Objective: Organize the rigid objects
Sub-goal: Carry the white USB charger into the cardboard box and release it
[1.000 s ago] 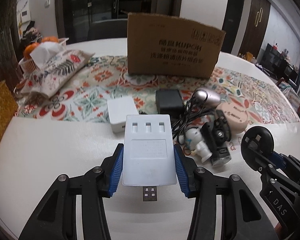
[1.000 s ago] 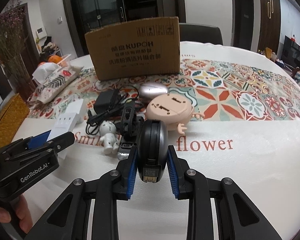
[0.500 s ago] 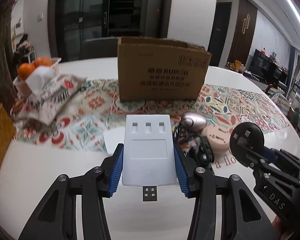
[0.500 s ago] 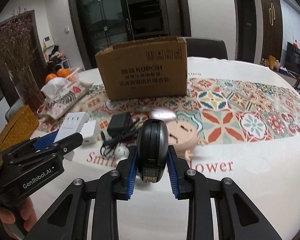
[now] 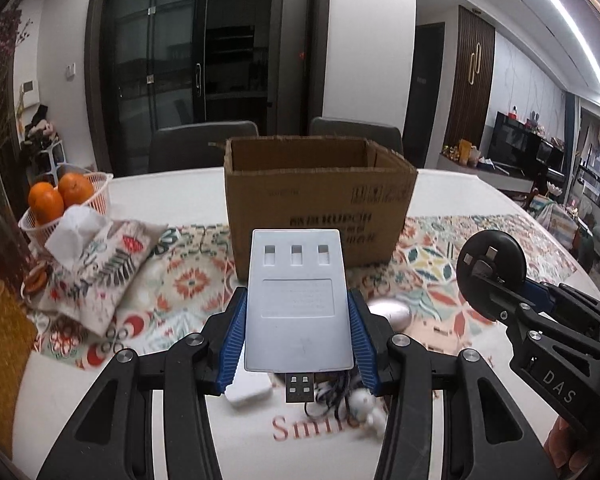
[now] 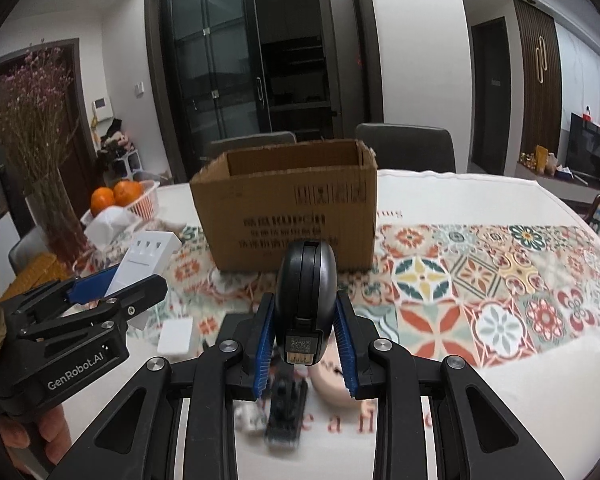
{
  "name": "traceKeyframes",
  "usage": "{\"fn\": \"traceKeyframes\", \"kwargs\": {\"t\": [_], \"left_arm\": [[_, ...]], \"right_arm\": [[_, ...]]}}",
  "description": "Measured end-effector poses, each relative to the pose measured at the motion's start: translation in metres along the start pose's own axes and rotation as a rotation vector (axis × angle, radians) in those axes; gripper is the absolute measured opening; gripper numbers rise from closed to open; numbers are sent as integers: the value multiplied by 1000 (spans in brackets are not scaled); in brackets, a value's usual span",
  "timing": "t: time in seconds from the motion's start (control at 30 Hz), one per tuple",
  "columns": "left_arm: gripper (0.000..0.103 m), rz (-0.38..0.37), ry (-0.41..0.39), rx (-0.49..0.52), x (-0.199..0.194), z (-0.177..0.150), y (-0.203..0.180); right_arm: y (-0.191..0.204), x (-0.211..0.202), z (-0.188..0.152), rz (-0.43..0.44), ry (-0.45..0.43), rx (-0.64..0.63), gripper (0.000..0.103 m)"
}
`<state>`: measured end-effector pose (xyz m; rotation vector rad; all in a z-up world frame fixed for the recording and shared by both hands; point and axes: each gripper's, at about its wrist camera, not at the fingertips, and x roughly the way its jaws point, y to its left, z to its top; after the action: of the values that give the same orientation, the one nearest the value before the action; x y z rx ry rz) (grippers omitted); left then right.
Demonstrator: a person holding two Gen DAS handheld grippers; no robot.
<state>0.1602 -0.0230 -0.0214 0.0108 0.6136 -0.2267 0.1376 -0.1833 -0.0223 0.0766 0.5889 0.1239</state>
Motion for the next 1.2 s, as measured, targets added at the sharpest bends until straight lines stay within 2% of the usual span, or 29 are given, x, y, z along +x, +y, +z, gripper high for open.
{"fn": "traceKeyframes", "kwargs": {"t": [0.33, 0.63, 1.2], "left_arm": [[47, 6, -41, -3, 12, 38, 10], [47, -5, -38, -8, 30, 70, 13], [47, 31, -41, 36, 62, 127, 20]], "right_arm": [[-2, 18, 39, 18, -45, 10, 29], [-2, 31, 69, 23, -68, 1, 30], [-9, 68, 123, 56, -44, -10, 30]]}}
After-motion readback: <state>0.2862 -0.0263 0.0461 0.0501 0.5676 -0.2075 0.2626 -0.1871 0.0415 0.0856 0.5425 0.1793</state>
